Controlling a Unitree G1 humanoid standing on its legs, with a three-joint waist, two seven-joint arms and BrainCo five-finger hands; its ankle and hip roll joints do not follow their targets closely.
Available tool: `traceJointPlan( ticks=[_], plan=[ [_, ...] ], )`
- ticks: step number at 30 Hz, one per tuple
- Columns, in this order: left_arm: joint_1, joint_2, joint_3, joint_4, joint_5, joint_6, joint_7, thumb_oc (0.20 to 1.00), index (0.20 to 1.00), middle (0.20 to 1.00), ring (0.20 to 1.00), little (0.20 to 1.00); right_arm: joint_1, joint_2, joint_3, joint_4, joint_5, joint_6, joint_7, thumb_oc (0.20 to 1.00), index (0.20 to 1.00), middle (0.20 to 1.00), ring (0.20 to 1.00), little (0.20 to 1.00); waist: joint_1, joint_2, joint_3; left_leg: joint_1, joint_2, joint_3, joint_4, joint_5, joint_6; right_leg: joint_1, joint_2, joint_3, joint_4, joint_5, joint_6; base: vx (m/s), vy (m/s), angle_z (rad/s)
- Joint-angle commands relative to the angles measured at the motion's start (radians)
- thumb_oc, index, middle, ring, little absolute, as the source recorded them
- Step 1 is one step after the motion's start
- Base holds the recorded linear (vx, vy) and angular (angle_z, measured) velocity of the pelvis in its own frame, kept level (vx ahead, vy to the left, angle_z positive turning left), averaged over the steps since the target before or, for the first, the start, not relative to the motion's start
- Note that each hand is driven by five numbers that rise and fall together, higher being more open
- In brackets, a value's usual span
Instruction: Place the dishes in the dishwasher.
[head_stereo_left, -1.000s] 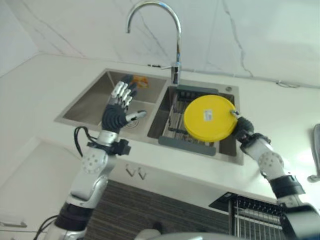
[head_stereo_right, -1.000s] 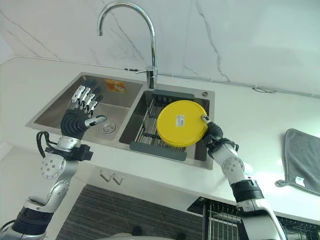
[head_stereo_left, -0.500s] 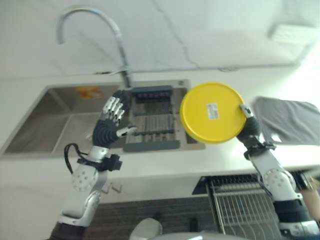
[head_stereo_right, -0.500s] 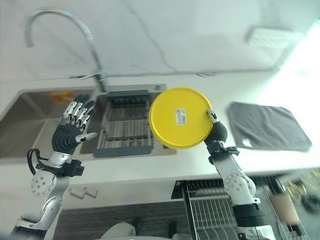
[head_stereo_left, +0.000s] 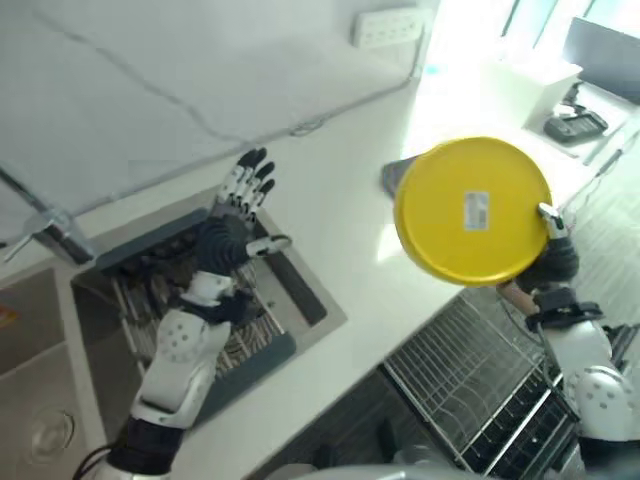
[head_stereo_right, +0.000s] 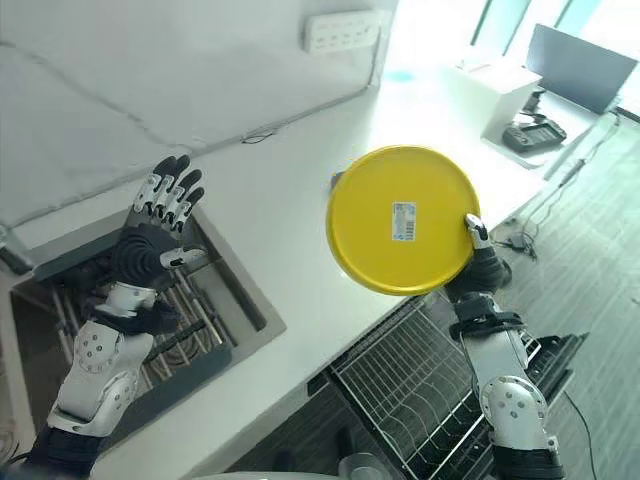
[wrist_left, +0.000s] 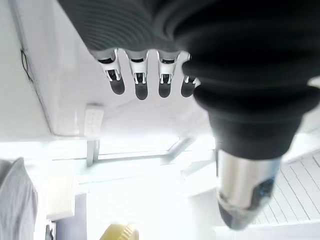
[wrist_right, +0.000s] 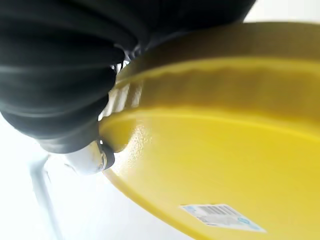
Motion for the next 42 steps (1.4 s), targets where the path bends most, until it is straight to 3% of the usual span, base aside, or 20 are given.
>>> traceJointPlan(
  ticks=[1, 3, 5, 9, 12, 21, 26, 28, 30, 32, 36, 39, 42],
  plan=[
    [0.025, 0.063, 0.099, -0.052, 0.093, -0.098, 0.088, 1.000, 1.000, 1.000, 1.000, 1.000, -0.145, -0.004, -0.043, 0.020, 0.095, -0.024, 0.115, 0.200, 0.200, 0.200, 0.200, 0.200, 0.093, 0.001, -0.004, 0.024, 0.031, 0.047, 0.015, -0.103, -0.006, 0.047, -0.033, -0.387, 0.149, -0.130, -0.008, -0.24, -0.030, -2.73],
    [0.033, 0.082, 0.121, -0.058, 0.106, -0.118, 0.133, 1.000, 1.000, 1.000, 1.000, 1.000, -0.196, -0.018, -0.020, 0.076, 0.107, -0.028, 0.152, 0.200, 0.200, 0.200, 0.200, 0.200, 0.138, 0.011, -0.007, 0.012, 0.047, 0.108, 0.010, -0.089, -0.006, 0.060, -0.075, -0.497, 0.219, -0.148, -0.010, -0.21, 0.001, -2.68],
    [0.018, 0.089, 0.112, -0.071, 0.120, -0.115, 0.159, 1.000, 1.000, 1.000, 1.000, 1.000, -0.222, -0.015, 0.005, 0.098, 0.087, -0.060, 0.162, 0.200, 0.200, 0.200, 0.200, 0.200, 0.161, -0.001, -0.012, -0.024, 0.048, 0.129, 0.030, -0.084, -0.015, 0.112, -0.059, -0.472, 0.098, -0.172, -0.028, -0.11, -0.090, -1.48],
    [0.007, 0.052, 0.095, -0.075, 0.154, -0.096, 0.175, 1.000, 1.000, 1.000, 1.000, 1.000, -0.238, -0.026, 0.021, 0.060, 0.066, -0.060, 0.100, 0.200, 0.200, 0.200, 0.200, 0.200, 0.164, -0.017, -0.034, -0.063, 0.039, 0.174, 0.053, -0.080, -0.027, 0.182, -0.043, -0.422, -0.070, -0.138, -0.035, 0.01, -0.037, -0.52],
    [0.010, 0.024, 0.083, -0.072, 0.207, -0.091, 0.169, 1.000, 1.000, 1.000, 1.000, 1.000, -0.217, -0.030, 0.009, 0.032, 0.067, -0.072, 0.079, 0.200, 0.200, 0.200, 0.200, 0.200, 0.148, -0.011, -0.054, -0.047, 0.037, 0.181, 0.024, -0.076, -0.028, 0.177, -0.035, -0.397, -0.075, -0.145, -0.039, 0.06, 0.002, -0.62],
    [-0.001, 0.015, 0.052, -0.050, 0.191, -0.077, 0.153, 1.000, 1.000, 1.000, 1.000, 1.000, -0.161, -0.019, -0.031, -0.016, 0.035, -0.058, 0.032, 0.200, 0.200, 0.200, 0.200, 0.200, 0.091, -0.003, -0.076, -0.010, 0.030, 0.191, -0.003, -0.094, -0.019, 0.165, -0.021, -0.365, -0.075, -0.138, -0.039, 0.08, 0.031, -0.11],
    [0.015, 0.013, 0.042, -0.047, 0.215, -0.083, 0.146, 1.000, 1.000, 1.000, 1.000, 1.000, -0.126, -0.018, -0.061, -0.046, 0.040, -0.039, 0.041, 0.200, 0.200, 0.200, 0.200, 0.200, 0.075, -0.028, -0.058, -0.009, 0.033, 0.175, -0.003, -0.106, -0.007, 0.155, 0.004, -0.318, -0.075, -0.130, -0.041, 0.12, 0.065, 0.00],
    [0.009, 0.020, 0.036, -0.049, 0.229, -0.086, 0.143, 1.000, 1.000, 1.000, 1.000, 1.000, -0.101, -0.020, -0.067, -0.061, 0.044, -0.044, 0.064, 0.200, 0.200, 0.200, 0.200, 0.200, 0.063, -0.038, -0.050, -0.009, 0.036, 0.144, -0.001, -0.106, 0.002, 0.150, 0.015, -0.259, -0.056, -0.135, -0.047, 0.05, -0.067, -0.02],
    [-0.004, 0.027, 0.036, -0.057, 0.243, -0.081, 0.128, 1.000, 1.000, 1.000, 1.000, 1.000, -0.064, -0.021, -0.082, -0.078, 0.053, -0.056, 0.090, 0.200, 0.200, 0.200, 0.200, 0.200, 0.060, -0.052, -0.038, -0.017, 0.038, 0.114, 0.007, -0.105, 0.010, 0.140, 0.000, -0.230, -0.018, -0.146, -0.041, -0.01, -0.198, 0.23],
    [-0.006, 0.047, 0.056, -0.066, 0.240, -0.098, 0.113, 1.000, 1.000, 1.000, 1.000, 1.000, -0.062, -0.012, -0.081, -0.095, 0.058, -0.084, 0.109, 0.200, 0.200, 0.200, 0.200, 0.200, 0.082, -0.062, -0.011, -0.025, 0.054, 0.118, 0.011, -0.095, 0.012, 0.085, -0.089, -0.302, 0.085, -0.087, 0.020, -0.09, -0.284, 0.59],
    [-0.034, 0.077, 0.065, -0.071, 0.245, -0.094, 0.120, 1.000, 1.000, 1.000, 1.000, 1.000, -0.095, 0.047, -0.050, -0.116, 0.017, -0.084, 0.126, 0.200, 0.200, 0.200, 0.200, 0.200, 0.118, -0.068, 0.020, -0.050, 0.101, 0.109, 0.032, -0.089, 0.000, 0.072, -0.201, -0.324, 0.111, 0.027, 0.049, -0.09, -0.373, 0.15],
    [-0.086, 0.111, 0.042, -0.072, 0.264, -0.074, 0.138, 1.000, 1.000, 1.000, 1.000, 1.000, -0.133, 0.088, -0.018, -0.113, 0.005, -0.079, 0.106, 0.200, 0.200, 0.200, 0.200, 0.200, 0.160, -0.097, 0.015, -0.076, 0.167, 0.096, 0.031, -0.078, -0.038, 0.136, -0.280, -0.357, 0.032, 0.091, 0.081, -0.07, -0.688, 0.09],
    [-0.125, 0.128, 0.014, -0.073, 0.270, -0.064, 0.145, 1.000, 1.000, 1.000, 1.000, 1.000, -0.135, 0.087, -0.023, -0.113, 0.025, -0.085, 0.100, 0.200, 0.200, 0.200, 0.200, 0.200, 0.176, -0.115, 0.007, -0.119, 0.234, 0.044, 0.048, -0.067, -0.088, 0.175, -0.283, -0.342, -0.029, 0.052, 0.090, -0.05, -0.645, 0.16]
  ],
)
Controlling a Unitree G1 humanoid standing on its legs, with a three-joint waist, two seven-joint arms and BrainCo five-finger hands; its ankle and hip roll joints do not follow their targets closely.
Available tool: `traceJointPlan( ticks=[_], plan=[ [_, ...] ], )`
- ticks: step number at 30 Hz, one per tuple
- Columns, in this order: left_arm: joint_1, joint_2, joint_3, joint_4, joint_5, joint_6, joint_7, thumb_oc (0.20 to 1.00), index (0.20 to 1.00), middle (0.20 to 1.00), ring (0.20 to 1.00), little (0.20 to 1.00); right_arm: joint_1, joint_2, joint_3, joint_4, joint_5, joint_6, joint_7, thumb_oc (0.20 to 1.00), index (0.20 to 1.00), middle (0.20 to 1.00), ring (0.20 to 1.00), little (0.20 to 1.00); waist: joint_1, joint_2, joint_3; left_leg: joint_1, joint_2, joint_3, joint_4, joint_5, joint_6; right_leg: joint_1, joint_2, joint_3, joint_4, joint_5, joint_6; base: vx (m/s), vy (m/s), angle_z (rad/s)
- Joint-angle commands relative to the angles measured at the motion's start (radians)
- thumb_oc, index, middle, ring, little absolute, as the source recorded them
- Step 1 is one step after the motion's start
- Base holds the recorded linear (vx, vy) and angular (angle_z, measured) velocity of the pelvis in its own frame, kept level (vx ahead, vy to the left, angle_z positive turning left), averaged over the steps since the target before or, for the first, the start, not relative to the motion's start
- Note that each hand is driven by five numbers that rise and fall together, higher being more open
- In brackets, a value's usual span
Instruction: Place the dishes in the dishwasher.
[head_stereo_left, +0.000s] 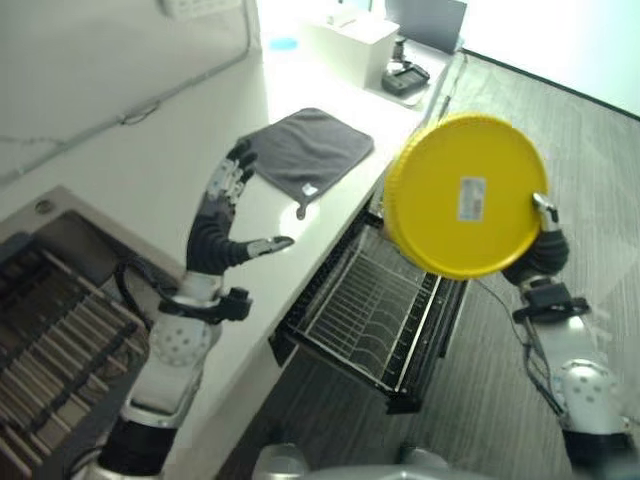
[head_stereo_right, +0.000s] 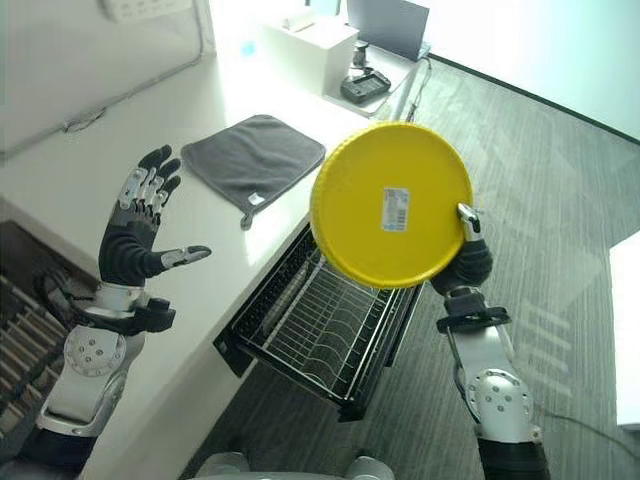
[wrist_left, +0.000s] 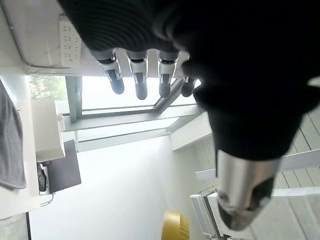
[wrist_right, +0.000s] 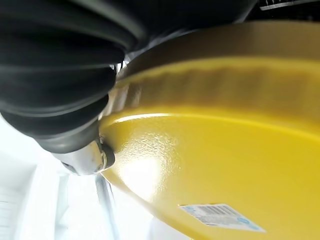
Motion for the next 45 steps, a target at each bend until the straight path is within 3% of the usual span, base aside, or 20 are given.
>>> traceJointPlan(
  ticks=[1, 2, 6, 9, 10, 12, 13, 14, 16, 22, 25, 27, 29, 30, 31, 32, 35, 39, 41, 45],
  plan=[
    [-0.045, 0.047, 0.030, -0.062, 0.037, -0.027, 0.000, 1.000, 1.000, 1.000, 1.000, 1.000, -0.030, 0.000, -0.101, -0.112, 0.032, -0.060, 0.033, 0.200, 0.200, 0.200, 0.200, 0.200, -0.003, -0.031, -0.018, -0.023, -0.001, -0.064, 0.005, -0.090, 0.057, 0.081, 0.065, 0.059, -0.004, 0.033, -0.013, -0.13, -0.854, 0.62],
    [-0.039, 0.047, 0.041, -0.072, 0.048, -0.027, -0.007, 1.000, 1.000, 1.000, 1.000, 1.000, -0.020, -0.002, -0.111, -0.117, 0.039, -0.048, 0.048, 0.200, 0.200, 0.200, 0.200, 0.200, 0.003, -0.037, -0.017, -0.061, 0.032, -0.081, 0.040, -0.078, 0.031, 0.100, 0.086, 0.036, -0.009, -0.022, -0.014, -0.18, -0.753, 0.65],
    [-0.031, 0.030, 0.049, -0.104, 0.085, -0.026, 0.059, 1.000, 1.000, 1.000, 1.000, 1.000, -0.072, -0.022, -0.080, -0.128, 0.011, -0.036, 0.048, 0.200, 0.200, 0.200, 0.200, 0.200, 0.018, -0.019, 0.002, -0.135, 0.145, -0.112, 0.017, 0.028, -0.054, 0.082, 0.172, 0.023, -0.062, -0.085, -0.031, -0.29, -0.620, 0.47],
    [-0.026, -0.003, 0.067, -0.078, 0.021, -0.035, 0.038, 1.000, 1.000, 1.000, 1.000, 1.000, -0.097, -0.045, -0.087, -0.125, -0.032, -0.008, 0.008, 0.200, 0.200, 0.200, 0.200, 0.200, -0.009, 0.015, 0.010, -0.164, 0.173, 0.070, -0.023, 0.108, -0.064, 0.097, 0.213, -0.032, -0.063, -0.117, -0.073, -0.22, -0.257, 0.25],
    [-0.030, -0.022, 0.065, -0.065, 0.002, -0.055, 0.014, 1.000, 1.000, 1.000, 1.000, 1.000, -0.097, -0.058, -0.092, -0.119, -0.036, -0.008, 0.004, 0.200, 0.200, 0.200, 0.200, 0.200, -0.025, 0.021, 0.009, -0.180, 0.146, 0.154, 0.047, 0.081, -0.044, 0.101, 0.210, -0.063, -0.063, -0.121, -0.082, -0.18, -0.111, 0.68],
    [-0.022, -0.037, 0.066, -0.061, -0.007, -0.078, -0.001, 1.000, 1.000, 1.000, 1.000, 1.000, -0.098, -0.076, -0.090, -0.105, -0.045, -0.020, 0.013, 0.200, 0.200, 0.200, 0.200, 0.200, -0.033, 0.020, 0.012, -0.181, 0.092, 0.198, 0.136, 0.002, -0.007, 0.105, 0.198, -0.076, -0.063, -0.129, -0.089, -0.20, -0.050, 1.17],
    [0.009, -0.043, 0.070, -0.077, 0.034, -0.122, 0.021, 1.000, 1.000, 1.000, 1.000, 1.000, -0.091, -0.101, -0.068, -0.085, -0.053, -0.056, 0.063, 0.200, 0.200, 0.200, 0.200, 0.200, -0.023, 0.013, 0.020, -0.217, -0.036, 0.206, 0.319, -0.137, 0.046, 0.107, 0.177, -0.080, -0.063, -0.121, -0.087, -0.23, -0.025, 0.78],
    [0.020, -0.048, 0.084, -0.101, 0.035, -0.132, -0.006, 1.000, 1.000, 1.000, 1.000, 1.000, -0.071, -0.101, -0.077, -0.097, -0.063, -0.084, 0.067, 0.200, 0.200, 0.200, 0.200, 0.200, -0.026, 0.016, 0.016, -0.198, -0.079, 0.241, 0.335, -0.185, 0.063, 0.105, 0.182, -0.104, -0.063, -0.108, -0.085, -0.19, -0.007, 0.34],
    [0.021, -0.049, 0.085, -0.102, 0.026, -0.139, -0.023, 1.000, 1.000, 1.000, 1.000, 1.000, -0.064, -0.089, -0.076, -0.112, -0.079, -0.094, 0.050, 0.200, 0.200, 0.200, 0.200, 0.200, -0.035, 0.026, 0.008, -0.136, -0.084, 0.262, 0.254, -0.164, 0.074, 0.098, 0.187, -0.114, -0.055, -0.098, -0.083, 0.09, 0.163, 0.45],
    [-0.021, -0.009, 0.040, -0.103, 0.085, -0.129, -0.013, 1.000, 1.000, 1.000, 1.000, 1.000, -0.061, -0.046, -0.072, -0.104, -0.133, -0.156, 0.028, 0.200, 0.200, 0.200, 0.200, 0.200, 0.001, 0.004, 0.010, -0.065, -0.121, 0.186, 0.159, -0.151, 0.112, 0.103, 0.168, -0.160, 0.095, -0.106, -0.077, 0.13, 0.156, 0.51],
    [-0.033, 0.007, 0.035, -0.097, 0.115, -0.129, -0.033, 1.000, 1.000, 1.000, 1.000, 1.000, -0.040, -0.040, -0.087, -0.115, -0.124, -0.184, 0.061, 0.200, 0.200, 0.200, 0.200, 0.200, 0.008, -0.010, 0.025, -0.062, -0.133, 0.138, 0.136, -0.159, 0.154, -0.009, 0.104, -0.167, 0.400, -0.036, -0.075, 0.10, 0.226, 0.31],
    [-0.043, 0.021, 0.036, -0.095, 0.156, -0.132, -0.026, 1.000, 1.000, 1.000, 1.000, 1.000, -0.042, -0.026, -0.097, -0.127, -0.132, -0.157, 0.073, 0.200, 0.200, 0.200, 0.200, 0.200, -0.005, -0.004, 0.037, -0.059, -0.130, 0.111, 0.128, -0.161, 0.165, -0.066, 0.112, -0.106, 0.483, -0.051, -0.090, 0.11, 0.114, 0.50],
    [-0.056, 0.031, 0.033, -0.089, 0.157, -0.120, -0.026, 1.000, 1.000, 1.000, 1.000, 1.000, -0.044, -0.018, -0.095, -0.125, -0.141, -0.151, 0.076, 0.200, 0.200, 0.200, 0.200, 0.200, -0.014, -0.008, 0.038, -0.058, -0.133, 0.078, 0.123, -0.155, 0.161, -0.062, 0.138, -0.069, 0.400, -0.070, -0.100, 0.14, -0.132, 0.41],
    [-0.089, 0.044, 0.015, -0.082, 0.156, -0.100, -0.031, 1.000, 1.000, 1.000, 1.000, 1.000, -0.048, -0.014, -0.087, -0.109, -0.147, -0.166, 0.088, 0.200, 0.200, 0.200, 0.200, 0.200, -0.023, -0.020, 0.033, -0.063, -0.135, 0.037, 0.124, -0.153, 0.145, -0.043, 0.145, -0.020, 0.226, -0.079, -0.097, 0.13, -0.235, 0.47],
    [-0.095, 0.046, 0.011, -0.082, 0.160, -0.095, -0.029, 1.000, 1.000, 1.000, 1.000, 1.000, -0.050, -0.013, -0.087, -0.107, -0.146, -0.167, 0.092, 0.200, 0.200, 0.200, 0.200, 0.200, -0.024, -0.022, 0.031, -0.067, -0.134, 0.032, 0.123, -0.148, 0.143, -0.040, 0.144, -0.016, 0.203, -0.075, -0.097, 0.22, -0.383, 0.42],
    [-0.115, 0.051, -0.008, -0.075, 0.195, -0.084, -0.010, 1.000, 1.000, 1.000, 1.000, 1.000, -0.054, -0.014, -0.085, -0.102, -0.143, -0.177, 0.096, 0.200, 0.200, 0.200, 0.200, 0.200, -0.032, -0.033, 0.024, -0.075, -0.127, 0.016, 0.129, -0.155, 0.127, -0.028, 0.114, 0.025, 0.081, -0.032, -0.074, 0.17, -0.282, 0.68],
    [-0.134, 0.072, -0.035, -0.056, 0.255, -0.086, 0.028, 1.000, 1.000, 1.000, 1.000, 1.000, -0.047, -0.005, -0.066, -0.111, -0.147, -0.198, 0.104, 0.200, 0.200, 0.200, 0.200, 0.200, -0.048, -0.041, 0.018, -0.075, -0.097, -0.020, 0.151, -0.179, 0.100, -0.022, 0.073, 0.103, -0.043, 0.076, -0.037, 0.22, -0.389, 0.61],
    [-0.144, 0.097, -0.036, -0.053, 0.279, -0.084, 0.031, 1.000, 1.000, 1.000, 1.000, 1.000, -0.021, 0.012, -0.045, -0.132, -0.156, -0.224, 0.094, 0.200, 0.200, 0.200, 0.200, 0.200, -0.057, -0.047, 0.011, -0.086, -0.066, -0.093, 0.178, -0.209, 0.093, -0.017, 0.091, 0.205, -0.034, 0.049, -0.024, 0.24, -0.425, 0.78],
    [-0.105, 0.090, -0.015, -0.076, 0.286, -0.093, 0.044, 1.000, 1.000, 1.000, 1.000, 1.000, -0.024, -0.005, -0.055, -0.150, -0.131, -0.194, 0.080, 0.200, 0.200, 0.200, 0.200, 0.200, -0.045, -0.049, 0.002, -0.094, -0.046, -0.108, 0.185, -0.202, 0.075, 0.006, 0.112, 0.173, -0.058, 0.026, -0.017, 0.16, -0.490, 0.88],
    [-0.033, 0.039, 0.007, -0.101, 0.245, -0.079, 0.063, 1.000, 1.000, 1.000, 1.000, 1.000, -0.083, -0.051, -0.036, -0.136, -0.185, -0.159, 0.028, 0.200, 0.200, 0.200, 0.200, 0.200, -0.024, -0.016, -0.015, -0.074, 0.036, -0.123, 0.061, -0.086, 0.015, -0.005, 0.164, 0.155, -0.063, -0.032, -0.027, 0.05, -0.260, 0.33]
  ],
)
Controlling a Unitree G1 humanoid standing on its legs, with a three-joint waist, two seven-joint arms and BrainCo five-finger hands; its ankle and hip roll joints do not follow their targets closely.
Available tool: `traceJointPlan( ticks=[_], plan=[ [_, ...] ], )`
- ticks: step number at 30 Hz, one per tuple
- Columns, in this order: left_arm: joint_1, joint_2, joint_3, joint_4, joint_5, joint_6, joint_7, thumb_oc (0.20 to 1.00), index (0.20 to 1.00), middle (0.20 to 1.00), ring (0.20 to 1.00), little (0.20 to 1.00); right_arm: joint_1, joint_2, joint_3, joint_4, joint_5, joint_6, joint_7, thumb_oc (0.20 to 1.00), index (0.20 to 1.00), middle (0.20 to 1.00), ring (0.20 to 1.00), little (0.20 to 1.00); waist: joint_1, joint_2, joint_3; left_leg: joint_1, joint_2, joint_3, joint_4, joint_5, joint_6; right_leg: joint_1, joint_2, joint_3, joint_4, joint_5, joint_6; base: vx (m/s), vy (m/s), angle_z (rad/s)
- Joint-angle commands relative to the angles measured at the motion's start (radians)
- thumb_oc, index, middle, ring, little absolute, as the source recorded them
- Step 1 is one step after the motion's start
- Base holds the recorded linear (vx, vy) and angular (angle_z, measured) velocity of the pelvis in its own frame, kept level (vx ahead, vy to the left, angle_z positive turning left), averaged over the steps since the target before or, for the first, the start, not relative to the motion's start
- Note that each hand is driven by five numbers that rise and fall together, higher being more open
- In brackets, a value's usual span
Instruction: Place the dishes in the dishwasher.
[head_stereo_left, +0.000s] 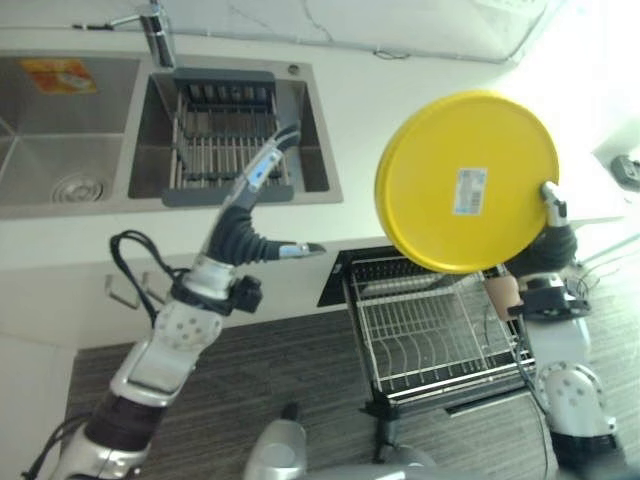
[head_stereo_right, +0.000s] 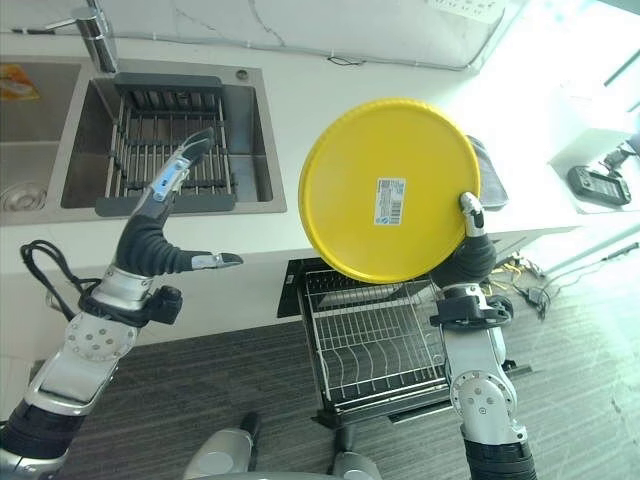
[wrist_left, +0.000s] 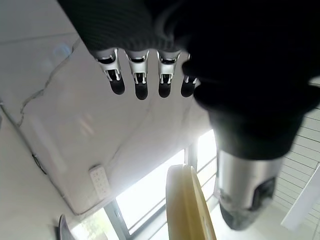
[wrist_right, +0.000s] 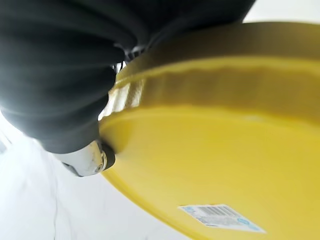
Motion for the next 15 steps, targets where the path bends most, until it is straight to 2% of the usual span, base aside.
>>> traceJointPlan(
  ticks=[1, 2, 3, 6, 8, 10, 11, 12, 13, 15],
  plan=[
    [-0.027, -0.005, 0.040, -0.061, -0.033, -0.028, 0.030, 1.000, 1.000, 1.000, 1.000, 1.000, -0.065, -0.014, -0.041, -0.070, -0.026, -0.029, 0.007, 0.200, 0.200, 0.200, 0.200, 0.200, -0.015, 0.030, -0.062, 0.043, 0.262, 0.033, -0.178, 0.087, -0.120, 0.036, -0.009, 0.004, 0.003, -0.129, 0.047, -0.02, -0.073, 0.11],
    [-0.022, -0.010, 0.042, -0.059, -0.039, -0.028, 0.033, 1.000, 1.000, 1.000, 1.000, 1.000, -0.067, -0.016, -0.033, -0.075, -0.034, -0.023, 0.022, 0.200, 0.200, 0.200, 0.200, 0.200, -0.015, 0.039, -0.066, 0.051, 0.272, 0.035, -0.206, 0.104, -0.126, 0.036, -0.007, -0.001, 0.003, -0.135, 0.044, -0.01, -0.010, 0.23],
    [-0.015, -0.022, 0.054, -0.056, -0.029, -0.014, 0.051, 1.000, 1.000, 1.000, 1.000, 1.000, -0.065, -0.020, -0.018, -0.092, -0.089, -0.010, 0.041, 0.200, 0.200, 0.200, 0.200, 0.200, -0.019, 0.060, -0.076, 0.068, 0.282, 0.049, -0.257, 0.134, -0.134, 0.036, -0.006, -0.010, 0.003, -0.145, 0.041, -0.01, 0.046, 0.21],
    [0.003, -0.020, 0.074, -0.042, -0.031, 0.021, 0.065, 1.000, 1.000, 1.000, 1.000, 1.000, -0.057, -0.047, -0.015, -0.097, -0.205, -0.010, 0.070, 0.200, 0.200, 0.200, 0.200, 0.200, -0.028, 0.084, -0.088, 0.074, 0.277, 0.058, -0.272, 0.140, -0.137, 0.036, -0.018, -0.014, 0.003, -0.150, 0.043, 0.02, 0.117, 0.12],
    [0.031, -0.014, 0.089, -0.009, -0.052, 0.054, 0.034, 1.000, 1.000, 1.000, 1.000, 1.000, -0.044, -0.077, -0.012, -0.107, -0.327, -0.030, 0.155, 0.200, 0.200, 0.200, 0.200, 0.200, -0.036, 0.100, -0.099, 0.080, 0.269, 0.067, -0.272, 0.136, -0.140, 0.037, -0.033, -0.018, 0.003, -0.151, 0.048, 0.04, 0.147, 0.00],
    [0.071, -0.017, 0.102, 0.008, -0.071, 0.047, -0.010, 1.000, 1.000, 1.000, 1.000, 1.000, -0.024, -0.127, -0.028, -0.122, -0.509, -0.062, 0.186, 0.200, 0.200, 0.200, 0.200, 0.200, -0.036, 0.113, -0.108, 0.084, 0.261, 0.073, -0.272, 0.132, -0.140, 0.042, -0.048, -0.025, 0.003, -0.152, 0.056, 0.08, 0.145, -0.08],
    [0.128, -0.031, 0.140, 0.020, -0.146, 0.004, -0.056, 1.000, 1.000, 1.000, 1.000, 1.000, -0.002, -0.163, -0.067, -0.116, -0.626, -0.087, 0.209, 0.200, 0.200, 0.200, 0.200, 0.200, -0.030, 0.121, -0.112, 0.089, 0.254, 0.075, -0.272, 0.124, -0.137, 0.055, -0.059, -0.037, 0.003, -0.154, 0.064, 0.08, 0.118, -0.06],
    [0.135, -0.033, 0.146, 0.019, -0.156, 0.006, -0.064, 1.000, 1.000, 1.000, 1.000, 1.000, 0.001, -0.165, -0.071, -0.114, -0.636, -0.092, 0.208, 0.200, 0.200, 0.200, 0.200, 0.200, -0.030, 0.121, -0.112, 0.089, 0.254, 0.074, -0.272, 0.123, -0.137, 0.056, -0.060, -0.038, 0.003, -0.155, 0.064, 0.06, 0.071, 0.02],
    [0.178, -0.037, 0.182, 0.035, -0.240, 0.007, -0.114, 1.000, 1.000, 1.000, 1.000, 1.000, 0.026, -0.185, -0.106, -0.109, -0.705, -0.123, 0.212, 0.200, 0.200, 0.200, 0.200, 0.200, -0.026, 0.120, -0.112, 0.089, 0.252, 0.074, -0.272, 0.122, -0.138, 0.061, -0.064, -0.044, 0.003, -0.155, 0.067, 0.02, 0.015, 0.14],
    [0.238, -0.054, 0.227, 0.045, -0.306, -0.003, -0.144, 1.000, 1.000, 1.000, 1.000, 1.000, 0.069, -0.206, -0.154, -0.113, -0.762, -0.156, 0.198, 0.200, 0.200, 0.200, 0.200, 0.200, -0.022, 0.118, -0.111, 0.089, 0.249, 0.074, -0.272, 0.119, -0.138, 0.064, -0.068, -0.048, 0.003, -0.156, 0.070, 0.00, 0.013, 0.16]
  ],
)
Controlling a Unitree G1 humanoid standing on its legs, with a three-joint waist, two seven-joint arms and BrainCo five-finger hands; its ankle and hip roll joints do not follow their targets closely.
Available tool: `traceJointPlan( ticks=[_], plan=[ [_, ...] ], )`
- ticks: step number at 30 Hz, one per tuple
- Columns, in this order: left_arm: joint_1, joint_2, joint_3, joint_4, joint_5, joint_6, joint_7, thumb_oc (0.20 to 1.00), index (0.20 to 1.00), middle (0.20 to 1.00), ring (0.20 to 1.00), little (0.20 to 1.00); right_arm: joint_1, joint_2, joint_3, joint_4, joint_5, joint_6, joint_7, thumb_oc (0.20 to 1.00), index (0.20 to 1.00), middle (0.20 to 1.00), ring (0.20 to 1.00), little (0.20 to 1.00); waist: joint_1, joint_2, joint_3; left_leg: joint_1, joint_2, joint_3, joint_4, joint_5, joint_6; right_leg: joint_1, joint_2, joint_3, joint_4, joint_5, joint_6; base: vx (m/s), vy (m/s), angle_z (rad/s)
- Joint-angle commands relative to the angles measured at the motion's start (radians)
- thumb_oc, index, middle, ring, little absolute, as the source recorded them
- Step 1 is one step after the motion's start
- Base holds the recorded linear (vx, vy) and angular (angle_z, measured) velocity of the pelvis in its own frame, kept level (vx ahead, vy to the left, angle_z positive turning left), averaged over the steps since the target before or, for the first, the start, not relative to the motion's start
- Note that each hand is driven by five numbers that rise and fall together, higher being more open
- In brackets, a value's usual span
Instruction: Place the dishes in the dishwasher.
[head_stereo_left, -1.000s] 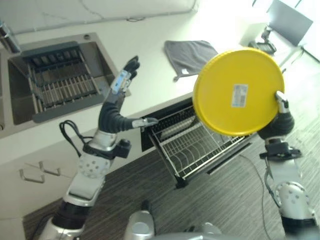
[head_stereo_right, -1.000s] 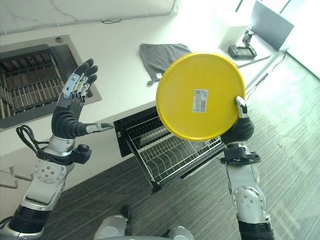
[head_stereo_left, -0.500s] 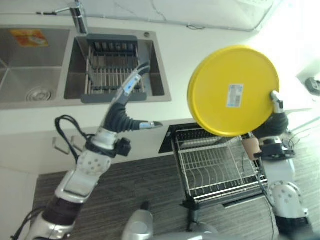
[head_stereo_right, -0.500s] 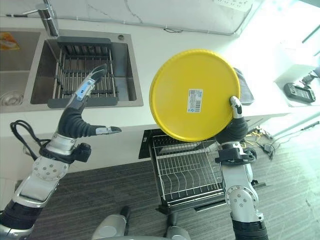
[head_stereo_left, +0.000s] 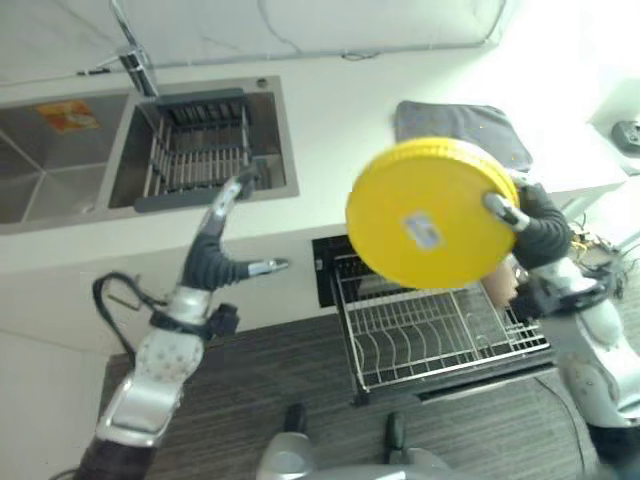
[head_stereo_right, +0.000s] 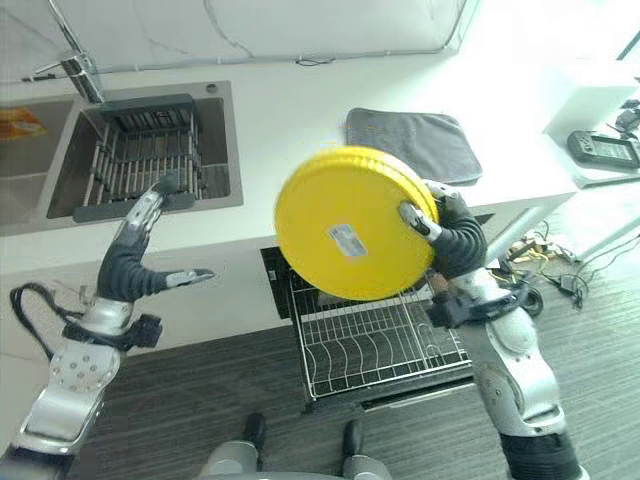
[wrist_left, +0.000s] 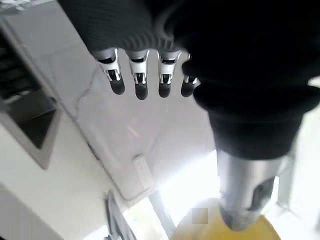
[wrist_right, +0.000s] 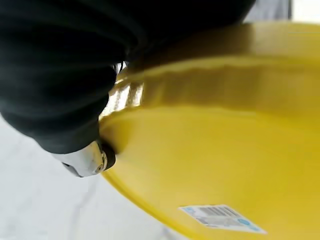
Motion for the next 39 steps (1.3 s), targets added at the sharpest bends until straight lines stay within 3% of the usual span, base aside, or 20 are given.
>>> traceJointPlan(
  ticks=[1, 6, 7, 11, 14, 16, 18, 20, 22, 25, 30, 32, 33, 39],
  plan=[
    [0.008, 0.024, 0.054, 0.012, -0.149, -0.063, -0.052, 1.000, 1.000, 1.000, 1.000, 1.000, 0.006, -0.024, -0.110, -0.066, -0.125, -0.171, -0.012, 0.200, 0.200, 0.200, 0.200, 0.200, 0.018, -0.003, -0.072, 0.040, 0.139, -0.003, -0.070, 0.005, -0.030, 0.079, -0.133, -0.058, 0.001, -0.045, 0.135, -0.02, 0.007, 0.10],
    [0.122, -0.029, 0.116, 0.145, -0.274, -0.051, -0.052, 1.000, 1.000, 1.000, 1.000, 1.000, 0.103, -0.039, -0.196, -0.059, -0.375, -0.288, -0.096, 0.200, 0.200, 0.200, 0.200, 0.200, 0.025, -0.011, -0.069, 0.035, 0.136, 0.005, -0.070, 0.006, -0.027, 0.083, -0.142, -0.059, 0.001, -0.039, 0.138, -0.01, -0.002, 0.02],
    [0.136, -0.043, 0.112, 0.194, -0.280, -0.014, -0.028, 1.000, 1.000, 1.000, 1.000, 1.000, 0.109, -0.041, -0.198, -0.055, -0.425, -0.298, -0.124, 0.200, 0.200, 0.200, 0.200, 0.200, 0.027, -0.012, -0.070, 0.035, 0.136, 0.007, -0.070, 0.007, -0.027, 0.085, -0.142, -0.058, 0.001, -0.039, 0.138, 0.00, 0.000, 0.00],
    [0.163, -0.116, 0.112, 0.451, -0.328, -0.027, -0.005, 1.000, 1.000, 1.000, 1.000, 1.000, 0.125, -0.062, -0.189, -0.021, -0.659, -0.350, -0.215, 0.200, 0.200, 0.200, 0.200, 0.200, 0.030, -0.013, -0.079, 0.040, 0.142, 0.016, -0.070, 0.001, -0.031, 0.095, -0.145, -0.059, 0.001, -0.048, 0.144, 0.00, 0.000, 0.00],
    [0.172, -0.184, 0.138, 0.626, -0.389, -0.020, -0.016, 1.000, 1.000, 1.000, 1.000, 1.000, 0.134, -0.081, -0.189, 0.021, -0.722, -0.361, -0.238, 0.200, 0.200, 0.200, 0.200, 0.200, 0.035, -0.018, -0.083, 0.042, 0.146, 0.019, -0.070, 0.003, -0.032, 0.100, -0.144, -0.062, 0.001, -0.050, 0.146, 0.01, -0.007, 0.03],
    [0.159, -0.252, 0.192, 0.785, -0.512, 0.019, -0.059, 1.000, 1.000, 1.000, 1.000, 1.000, 0.132, -0.092, -0.174, 0.052, -0.806, -0.387, -0.248, 0.200, 0.200, 0.200, 0.200, 0.200, 0.039, -0.023, -0.087, 0.044, 0.148, 0.018, -0.070, 0.003, -0.033, 0.104, -0.143, -0.067, 0.001, -0.051, 0.148, 0.00, -0.028, 0.08],
    [0.151, -0.277, 0.219, 0.859, -0.514, 0.056, -0.081, 1.000, 1.000, 1.000, 1.000, 1.000, 0.128, -0.111, -0.162, 0.070, -0.847, -0.391, -0.247, 0.200, 0.200, 0.200, 0.200, 0.200, 0.041, -0.028, -0.090, 0.045, 0.151, 0.016, -0.070, 0.003, -0.035, 0.105, -0.140, -0.071, 0.001, -0.053, 0.149, 0.00, -0.044, 0.06],
    [0.143, -0.294, 0.217, 0.949, -0.502, 0.132, -0.106, 1.000, 1.000, 1.000, 1.000, 1.000, 0.132, -0.145, -0.151, 0.083, -0.872, -0.397, -0.225, 0.200, 0.200, 0.200, 0.200, 0.200, 0.038, -0.028, -0.093, 0.045, 0.154, 0.018, -0.070, 0.006, -0.036, 0.107, -0.137, -0.072, 0.001, -0.054, 0.151, 0.00, -0.022, 0.06],
    [0.127, -0.307, 0.223, 1.034, -0.579, 0.232, -0.107, 1.000, 1.000, 1.000, 1.000, 1.000, 0.127, -0.176, -0.130, 0.094, -0.983, -0.446, -0.209, 0.200, 0.200, 0.200, 0.200, 0.200, 0.034, -0.021, -0.094, 0.046, 0.153, 0.019, -0.070, 0.009, -0.037, 0.108, -0.136, -0.069, 0.001, -0.054, 0.153, 0.00, 0.008, 0.02],
    [0.096, -0.313, 0.255, 1.151, -0.662, 0.312, -0.127, 1.000, 1.000, 1.000, 1.000, 1.000, 0.093, -0.225, -0.080, 0.117, -0.975, -0.427, -0.164, 0.200, 0.200, 0.200, 0.200, 0.200, 0.034, -0.017, -0.096, 0.050, 0.150, 0.014, -0.070, 0.008, -0.037, 0.110, -0.134, -0.069, 0.001, -0.057, 0.154, 0.02, 0.012, -0.02],
    [0.094, -0.293, 0.253, 1.158, -0.645, 0.324, -0.122, 1.000, 1.000, 1.000, 1.000, 1.000, 0.106, -0.273, -0.031, 0.132, -0.963, -0.473, -0.083, 0.200, 0.200, 0.200, 0.200, 0.200, 0.039, -0.015, -0.094, 0.066, 0.138, -0.002, -0.068, 0.005, -0.034, 0.137, -0.128, -0.072, 0.001, -0.072, 0.146, 0.06, -0.009, 0.04],
    [0.111, -0.287, 0.261, 1.132, -0.663, 0.337, -0.129, 1.000, 1.000, 1.000, 1.000, 1.000, 0.109, -0.302, 0.010, 0.153, -0.975, -0.530, -0.057, 0.200, 0.200, 0.200, 0.200, 0.200, 0.044, -0.010, -0.037, 0.008, 0.112, -0.053, 0.128, -0.055, -0.036, 0.120, -0.132, -0.049, 0.111, -0.119, 0.123, -0.01, -0.017, 0.03],
    [0.115, -0.283, 0.255, 1.123, -0.667, 0.336, -0.136, 1.000, 1.000, 1.000, 1.000, 1.000, 0.104, -0.311, 0.015, 0.153, -0.969, -0.530, -0.050, 0.200, 0.200, 0.200, 0.200, 0.200, 0.043, -0.003, -0.020, -0.010, 0.111, -0.063, 0.164, -0.068, -0.035, 0.105, -0.131, -0.046, 0.150, -0.140, 0.116, -0.07, 0.020, 0.00],
    [0.131, -0.264, 0.230, 1.078, -0.730, 0.329, -0.121, 1.000, 1.000, 1.000, 1.000, 1.000, 0.084, -0.338, 0.056, 0.169, -0.987, -0.569, -0.044, 0.200, 0.200, 0.200, 0.200, 0.200, 0.043, 0.012, 0.028, -0.063, 0.103, -0.089, 0.228, -0.087, -0.038, 0.031, -0.132, -0.034, 0.224, -0.170, 0.106, -0.12, 0.033, 0.01]
  ],
)
